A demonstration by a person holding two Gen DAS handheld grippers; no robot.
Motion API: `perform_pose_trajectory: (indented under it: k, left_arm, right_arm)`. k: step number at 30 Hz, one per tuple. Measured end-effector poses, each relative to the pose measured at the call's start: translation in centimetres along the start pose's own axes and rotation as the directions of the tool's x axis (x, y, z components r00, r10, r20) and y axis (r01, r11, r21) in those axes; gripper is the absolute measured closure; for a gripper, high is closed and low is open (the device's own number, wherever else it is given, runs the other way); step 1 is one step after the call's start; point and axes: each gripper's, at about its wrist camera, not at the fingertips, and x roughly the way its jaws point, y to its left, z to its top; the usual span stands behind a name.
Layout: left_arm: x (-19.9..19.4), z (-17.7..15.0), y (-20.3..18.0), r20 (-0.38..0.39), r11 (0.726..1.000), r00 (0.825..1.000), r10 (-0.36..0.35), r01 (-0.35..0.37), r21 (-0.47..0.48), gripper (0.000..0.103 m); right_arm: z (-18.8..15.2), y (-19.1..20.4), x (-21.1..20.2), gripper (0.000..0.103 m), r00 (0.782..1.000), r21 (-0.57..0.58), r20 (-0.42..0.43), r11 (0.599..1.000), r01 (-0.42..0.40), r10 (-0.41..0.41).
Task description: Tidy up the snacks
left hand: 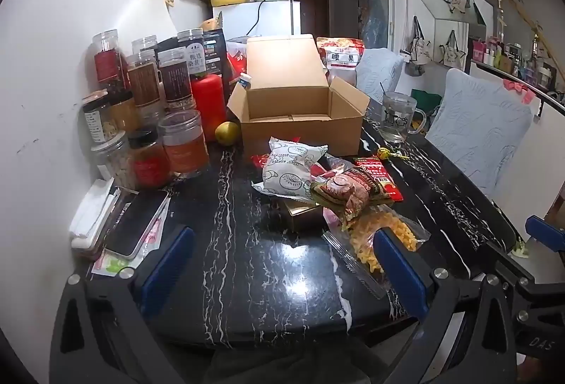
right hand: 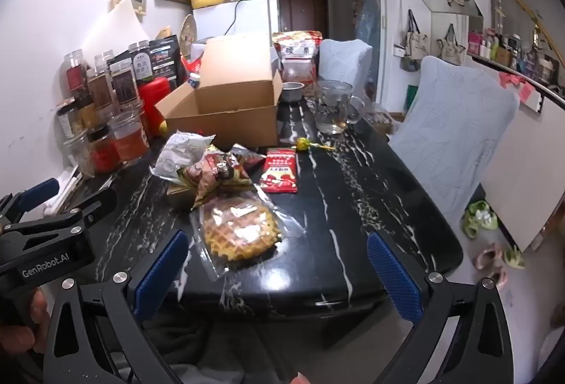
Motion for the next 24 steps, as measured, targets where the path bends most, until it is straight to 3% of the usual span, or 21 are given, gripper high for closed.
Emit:
perform_pose_trajectory:
  k: [24]
  left_arm:
    - [-0.38,-0.01,0.22,0.003,1.0,1.0,-0.007,0.007,0.003,0.0]
  right_arm:
    - [0.0,0.12,-0.11,0.0,1.0,0.004,-0.001,1.0,-0.001,0.001]
